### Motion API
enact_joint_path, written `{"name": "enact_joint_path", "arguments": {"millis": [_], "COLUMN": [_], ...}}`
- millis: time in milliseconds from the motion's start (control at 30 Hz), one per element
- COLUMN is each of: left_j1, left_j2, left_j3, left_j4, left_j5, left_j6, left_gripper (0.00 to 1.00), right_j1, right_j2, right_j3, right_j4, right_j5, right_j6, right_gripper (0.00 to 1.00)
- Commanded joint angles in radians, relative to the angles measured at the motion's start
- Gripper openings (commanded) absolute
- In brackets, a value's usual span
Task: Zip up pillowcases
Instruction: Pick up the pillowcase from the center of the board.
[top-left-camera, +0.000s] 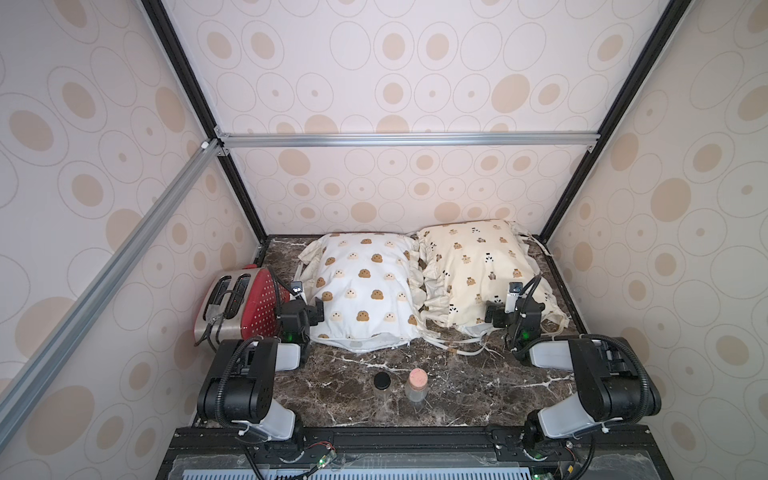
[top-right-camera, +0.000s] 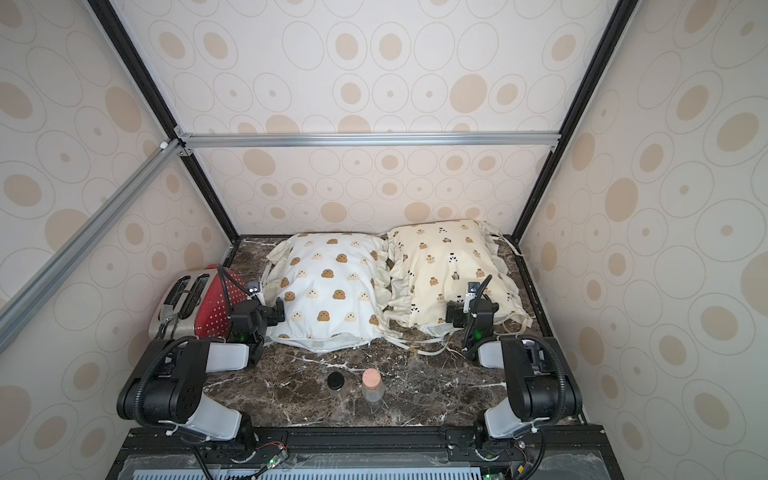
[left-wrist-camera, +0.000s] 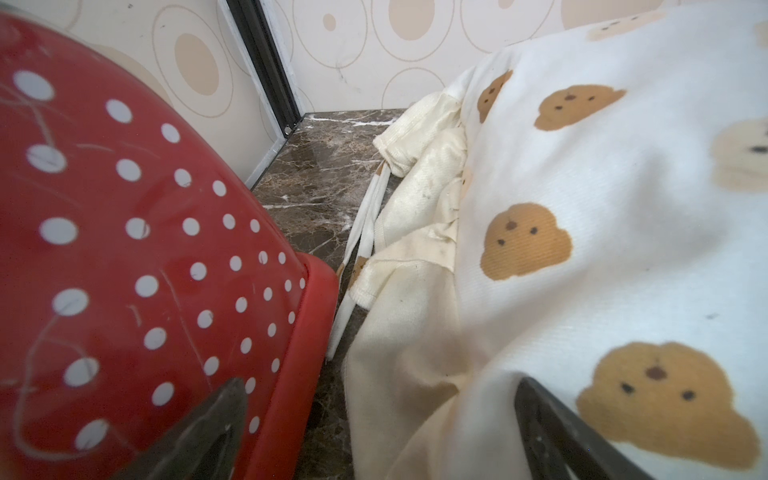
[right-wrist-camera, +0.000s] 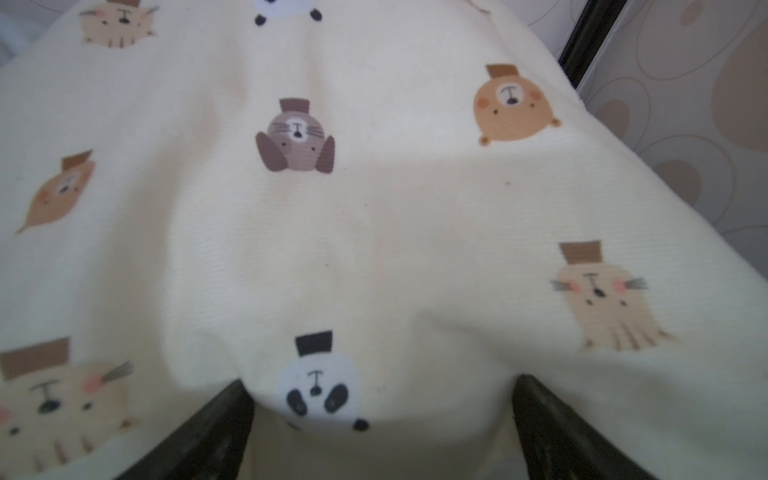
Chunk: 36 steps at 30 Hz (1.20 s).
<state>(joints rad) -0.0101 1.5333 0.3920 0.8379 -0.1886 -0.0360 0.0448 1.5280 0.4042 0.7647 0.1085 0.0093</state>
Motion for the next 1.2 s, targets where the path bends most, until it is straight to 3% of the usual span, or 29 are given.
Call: {"name": "enact_joint_path", "arguments": {"millis": [0, 200, 367, 533, 700, 733, 833, 933, 1067, 1167], "left_j1": [0.006, 0.005, 0.006, 0.005, 0.006, 0.006, 0.006, 0.005, 0.006, 0.005], "left_j2": [0.005, -0.011, -0.18, -0.325, -0.459, -0.485, -0.548, -0.592, -0.635, -0.633], "left_j3": [0.025, 0.02, 0.094, 0.133, 0.192, 0.212, 0.245, 0.204, 0.239, 0.272], "left_j4": [0.019, 0.025, -0.257, -0.372, -0.481, -0.512, -0.594, -0.609, -0.724, -0.775], "left_j5": [0.003, 0.013, 0.037, 0.109, 0.157, 0.165, 0.114, -0.036, -0.004, 0.097], "left_j6": [0.019, 0.024, 0.018, -0.021, -0.176, -0.222, -0.357, -0.558, -0.6, -0.638], "left_gripper": [0.99, 0.99, 0.99, 0.99, 0.99, 0.99, 0.99, 0.99, 0.99, 0.99], "right_j1": [0.009, 0.008, 0.008, 0.008, 0.007, 0.005, 0.003, 0.004, 0.004, 0.003], "right_j2": [0.008, -0.025, -0.193, -0.365, -0.459, -0.463, -0.478, -0.498, -0.492, -0.484], "right_j3": [0.017, 0.002, 0.015, 0.055, 0.244, 0.273, 0.29, 0.283, 0.324, 0.347], "right_j4": [0.029, 0.048, -0.129, -0.278, -0.733, -0.793, -0.84, -0.878, -0.966, -1.022], "right_j5": [0.008, 0.007, 0.004, 0.008, 0.087, 0.058, -0.03, -0.025, -0.086, -0.148], "right_j6": [-0.016, -0.016, -0.009, 0.077, 0.33, 0.327, 0.32, 0.411, 0.405, 0.409], "right_gripper": [1.0, 1.0, 1.0, 1.0, 1.0, 1.0, 1.0, 1.0, 1.0, 1.0]}}
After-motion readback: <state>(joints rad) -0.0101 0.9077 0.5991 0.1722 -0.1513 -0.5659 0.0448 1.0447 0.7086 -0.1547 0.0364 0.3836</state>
